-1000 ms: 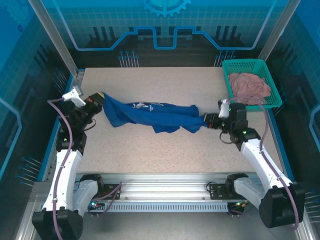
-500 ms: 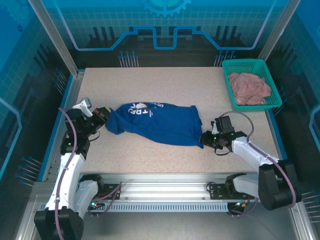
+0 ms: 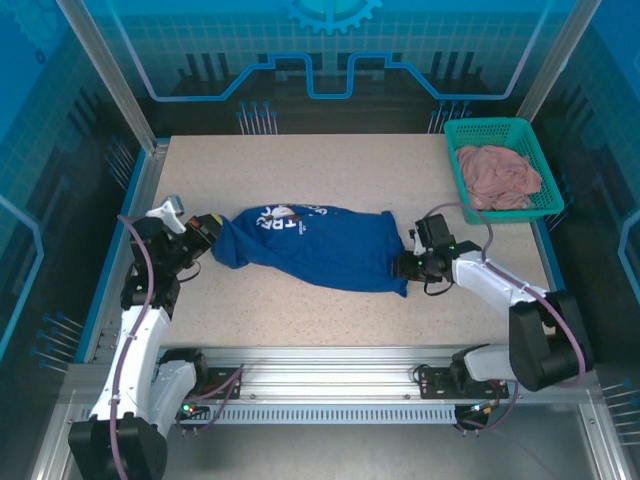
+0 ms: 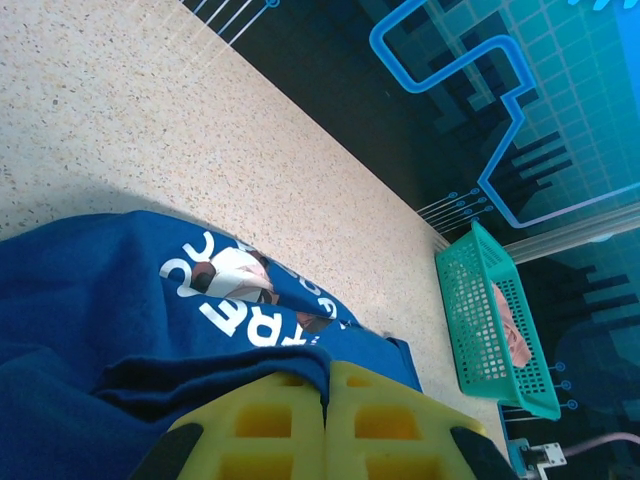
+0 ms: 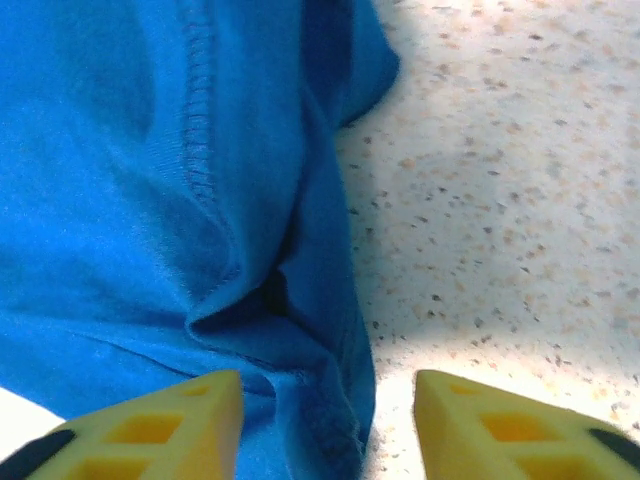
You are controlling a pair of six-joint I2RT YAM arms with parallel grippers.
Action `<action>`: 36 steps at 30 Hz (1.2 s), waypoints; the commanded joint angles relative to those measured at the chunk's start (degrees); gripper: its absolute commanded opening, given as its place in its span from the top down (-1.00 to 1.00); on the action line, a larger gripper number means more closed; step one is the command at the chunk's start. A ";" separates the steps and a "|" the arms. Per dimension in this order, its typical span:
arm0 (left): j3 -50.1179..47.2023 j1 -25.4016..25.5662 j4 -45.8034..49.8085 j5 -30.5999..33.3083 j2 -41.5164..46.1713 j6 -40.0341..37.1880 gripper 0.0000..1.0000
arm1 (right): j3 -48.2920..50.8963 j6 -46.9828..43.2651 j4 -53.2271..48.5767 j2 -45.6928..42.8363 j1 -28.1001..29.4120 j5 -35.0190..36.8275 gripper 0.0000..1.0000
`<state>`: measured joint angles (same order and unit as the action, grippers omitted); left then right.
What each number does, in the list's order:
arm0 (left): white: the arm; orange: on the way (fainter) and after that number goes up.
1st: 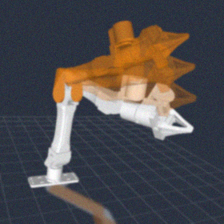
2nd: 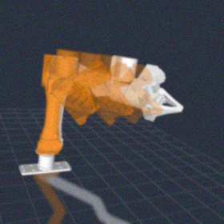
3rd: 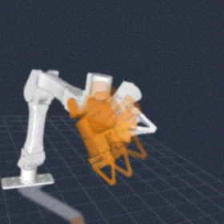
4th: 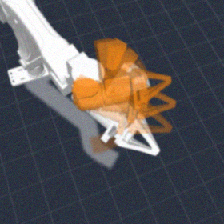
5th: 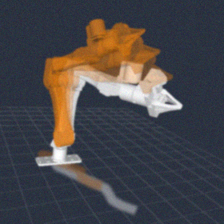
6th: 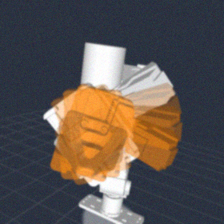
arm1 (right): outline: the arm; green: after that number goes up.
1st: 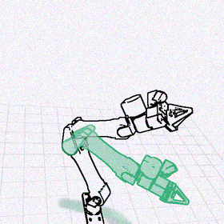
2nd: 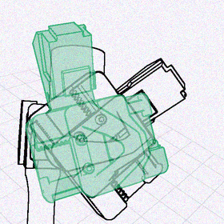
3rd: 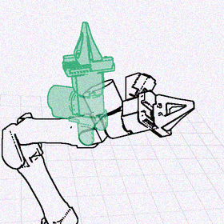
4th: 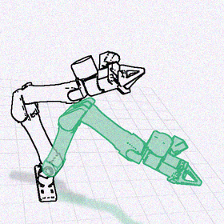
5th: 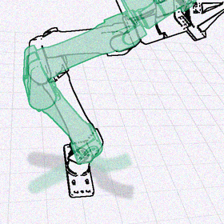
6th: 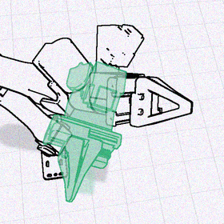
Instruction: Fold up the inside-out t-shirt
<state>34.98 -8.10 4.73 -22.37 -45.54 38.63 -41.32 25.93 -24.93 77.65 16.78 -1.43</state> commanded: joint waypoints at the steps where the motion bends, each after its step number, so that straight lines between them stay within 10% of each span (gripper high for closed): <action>1: -0.25 -0.63 -1.19 -1.45 0.29 -0.33 1.00 | -3.34 -3.86 -3.79 2.11 3.79 3.05 -0.09; 13: -0.35 -0.69 -1.99 -2.02 0.45 0.30 1.00 | -13.88 0.47 -12.92 15.55 14.84 24.66 -0.29; 19: 1.57 -0.97 1.88 3.40 1.63 0.48 1.00 | -13.77 1.53 -12.66 15.55 13.73 27.24 -0.07; 36: 12.70 -7.90 8.00 2.05 -1.48 0.21 1.00 | -11.41 -2.36 -6.77 6.38 4.34 13.25 0.46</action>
<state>47.42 -15.51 12.82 -18.17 -46.26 38.87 -53.30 24.71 -32.84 86.37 21.54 17.98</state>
